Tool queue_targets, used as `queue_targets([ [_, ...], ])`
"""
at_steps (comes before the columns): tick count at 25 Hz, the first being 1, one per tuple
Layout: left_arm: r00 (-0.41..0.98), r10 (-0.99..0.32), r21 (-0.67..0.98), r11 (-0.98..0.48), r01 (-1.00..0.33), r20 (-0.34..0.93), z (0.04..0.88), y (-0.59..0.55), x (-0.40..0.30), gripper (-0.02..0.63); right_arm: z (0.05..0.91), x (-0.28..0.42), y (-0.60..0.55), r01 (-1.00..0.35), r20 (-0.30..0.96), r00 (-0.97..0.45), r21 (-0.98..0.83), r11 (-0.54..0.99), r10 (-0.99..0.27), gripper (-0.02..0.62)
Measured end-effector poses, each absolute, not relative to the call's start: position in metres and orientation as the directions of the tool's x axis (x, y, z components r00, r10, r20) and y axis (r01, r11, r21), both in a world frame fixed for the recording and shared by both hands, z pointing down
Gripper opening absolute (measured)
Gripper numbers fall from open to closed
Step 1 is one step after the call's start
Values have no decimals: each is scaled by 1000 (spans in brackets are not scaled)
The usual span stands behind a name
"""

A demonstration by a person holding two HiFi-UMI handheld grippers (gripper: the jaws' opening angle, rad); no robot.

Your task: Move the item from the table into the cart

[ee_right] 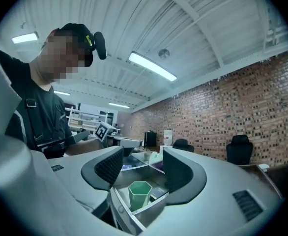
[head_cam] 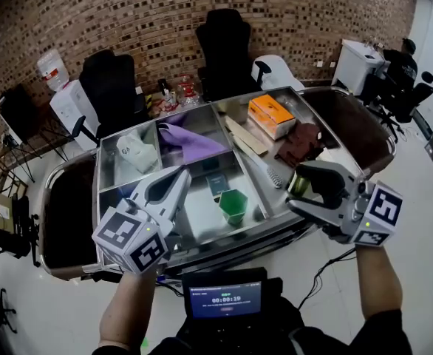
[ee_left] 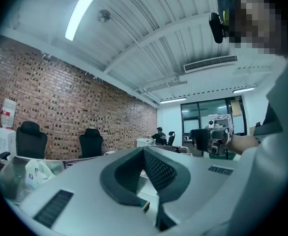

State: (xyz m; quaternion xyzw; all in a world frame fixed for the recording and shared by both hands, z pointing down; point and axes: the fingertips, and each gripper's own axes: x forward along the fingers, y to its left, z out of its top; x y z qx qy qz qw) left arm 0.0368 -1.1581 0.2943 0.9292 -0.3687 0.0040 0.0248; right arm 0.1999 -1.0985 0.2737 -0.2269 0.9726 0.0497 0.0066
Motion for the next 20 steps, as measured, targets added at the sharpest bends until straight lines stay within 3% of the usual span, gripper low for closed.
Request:
queue_targets([
  [2,722,-692,43,-721,-692,7,298,-1151,30,-15,285,190,-1095,-466,-41,-885,77,881,-464,227],
  [3,722,-692,39,-721,-692,3,301,-1147,27,-15,291,185,-1093,-476,-43,-879,69,877,-474,176],
  [7,737,-675,38,-736,-675,34,315,-1123,29,-15,313,170,-1079,-497,-48,-867,18,867,-496,173],
  [9,731,-681,41,-730,-682,41,321,-1110,32,-15,316,169,-1071,-502,-62,-863,8,865,-501,75],
  [14,721,-691,53,-719,-693,55,330,-1074,54,-15,322,170,-1048,-482,-45,-875,-8,876,-481,71],
  [15,717,-694,41,-716,-697,65,332,-1067,60,-15,324,172,-1044,-481,-46,-876,8,877,-480,8],
  [16,712,-699,33,-711,-702,70,334,-1061,65,-15,325,174,-1040,-480,-49,-877,19,877,-478,-8],
  [20,698,-714,21,-698,-715,58,340,-1041,79,-15,332,181,-1033,-467,-56,-883,9,884,-466,-15],
])
